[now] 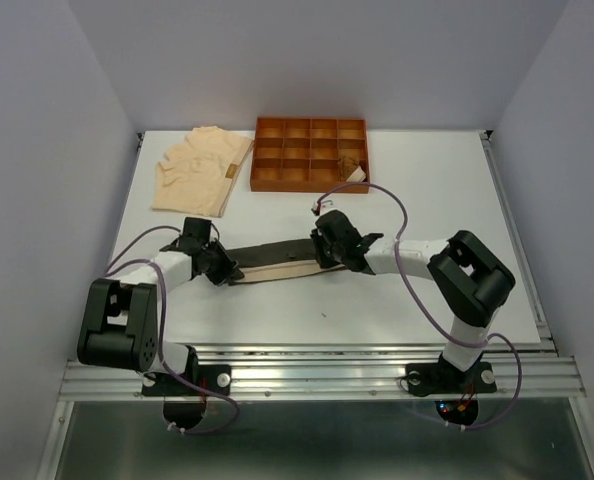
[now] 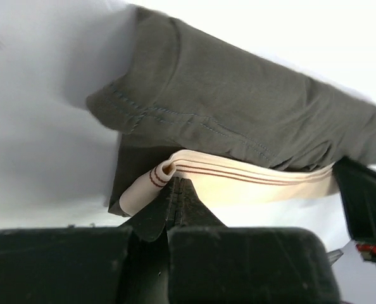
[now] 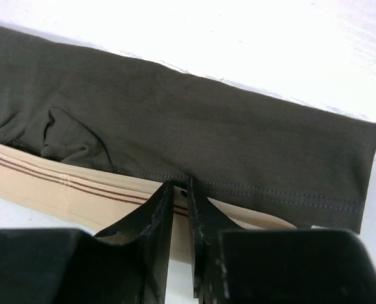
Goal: Roll the underwear
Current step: Fold the underwear
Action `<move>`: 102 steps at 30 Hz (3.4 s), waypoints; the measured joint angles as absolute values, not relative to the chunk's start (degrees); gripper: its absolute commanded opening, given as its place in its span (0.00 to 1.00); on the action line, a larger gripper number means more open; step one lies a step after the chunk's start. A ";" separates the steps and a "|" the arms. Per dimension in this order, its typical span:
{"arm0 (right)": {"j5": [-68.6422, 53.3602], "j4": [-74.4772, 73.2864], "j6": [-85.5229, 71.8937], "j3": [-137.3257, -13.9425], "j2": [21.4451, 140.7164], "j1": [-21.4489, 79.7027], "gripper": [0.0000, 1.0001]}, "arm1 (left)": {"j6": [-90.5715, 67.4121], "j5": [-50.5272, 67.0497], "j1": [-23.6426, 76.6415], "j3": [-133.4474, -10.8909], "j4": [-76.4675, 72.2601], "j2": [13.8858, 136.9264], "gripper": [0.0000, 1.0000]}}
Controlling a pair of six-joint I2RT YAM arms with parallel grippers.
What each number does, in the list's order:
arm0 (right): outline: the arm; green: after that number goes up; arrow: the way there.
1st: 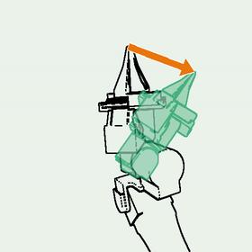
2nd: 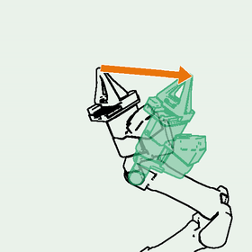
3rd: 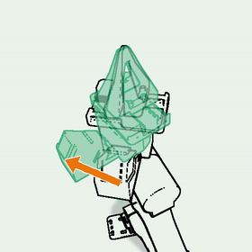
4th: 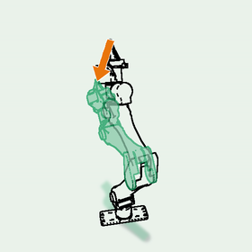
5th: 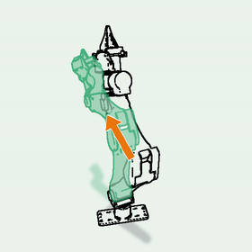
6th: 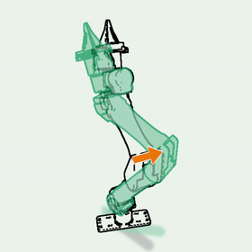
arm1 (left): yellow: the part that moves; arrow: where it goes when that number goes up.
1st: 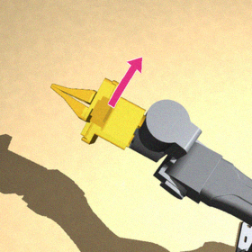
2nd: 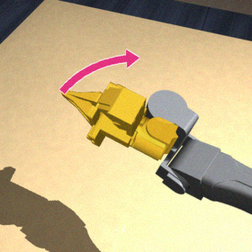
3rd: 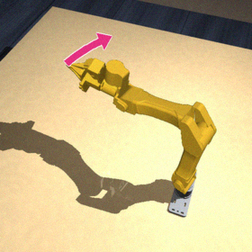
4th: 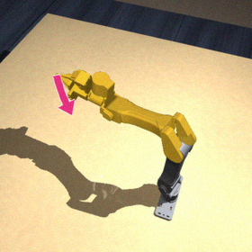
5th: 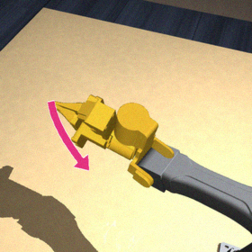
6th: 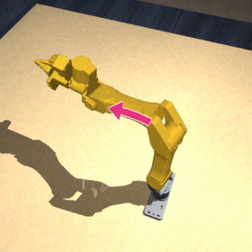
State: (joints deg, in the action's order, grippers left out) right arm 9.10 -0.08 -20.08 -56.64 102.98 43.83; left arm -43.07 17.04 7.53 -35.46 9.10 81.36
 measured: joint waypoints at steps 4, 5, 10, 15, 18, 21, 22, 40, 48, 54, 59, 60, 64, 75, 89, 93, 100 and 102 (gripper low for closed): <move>9.32 -1.83 -17.34 -57.87 103.04 42.74 0.22 | -44.14 17.15 10.76 -33.21 9.91 78.15 0.00; 9.37 -2.31 -16.86 -58.35 103.15 42.41 0.22 | -44.71 17.06 12.10 -32.58 10.50 77.10 0.00; 9.50 -2.94 -13.65 -61.89 105.10 39.92 0.23 | -48.16 16.84 18.41 -29.76 11.84 72.95 0.00; 8.78 -2.35 -10.68 -63.31 107.11 39.35 0.21 | -53.69 18.00 24.01 -25.50 8.36 71.35 0.00; 7.31 -0.67 -10.09 -63.40 108.12 39.40 0.21 | -57.30 17.98 27.79 -23.90 6.11 70.39 0.00; 5.96 0.34 -9.82 -63.42 108.20 39.40 0.26 | -59.61 17.19 31.55 -23.59 5.80 69.65 0.00; 5.96 0.40 -9.63 -63.59 108.18 39.40 0.27 | -60.16 16.91 32.29 -23.59 5.82 69.12 0.00; -2.39 1.45 -15.53 -57.63 87.59 39.42 1.00 | -53.39 -4.45 26.44 -45.45 21.65 58.72 0.74; -3.86 -0.60 -21.10 -50.85 90.45 39.42 1.00 | -45.95 2.92 20.86 -45.17 13.63 76.75 0.69; -2.85 -0.03 -20.97 -53.12 98.17 39.42 1.00 | -43.86 6.11 20.86 -42.44 8.95 83.18 0.66; -1.43 0.97 -19.66 -56.90 101.80 39.42 1.00 | -43.86 8.38 20.71 -38.68 4.38 82.87 0.63; -0.64 1.17 -18.85 -57.43 102.32 39.42 1.00 | -43.99 9.19 20.62 -37.28 2.70 82.32 0.62; 1.78 0.97 -14.26 -59.51 104.12 39.40 1.00 | -46.65 12.25 21.30 -31.86 -2.42 78.96 0.62; -0.08 0.19 5.06 -66.15 109.06 39.29 1.00 | -56.62 16.34 33.45 -25.39 1.91 68.23 0.63; -4.01 -4.82 7.27 -61.63 90.85 50.61 1.00 | -52.80 9.96 31.09 -38.02 18.72 58.94 0.71; 2.11 -5.26 4.58 -57.28 88.86 63.99 1.00 | -50.11 9.67 24.69 -38.30 21.45 59.57 0.71; 12.12 -9.61 -0.40 -54.48 92.03 77.06 1.00 | -46.19 10.07 14.57 -37.93 24.34 59.59 0.70; 14.63 -10.09 -1.26 -54.48 93.84 78.48 0.98 | -45.54 10.46 13.41 -37.36 24.32 59.61 0.70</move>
State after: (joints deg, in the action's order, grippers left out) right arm 14.63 -10.09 -1.26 -54.48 93.84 78.48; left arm -45.54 10.46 13.41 -37.36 24.32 59.61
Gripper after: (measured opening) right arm 0.998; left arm 0.705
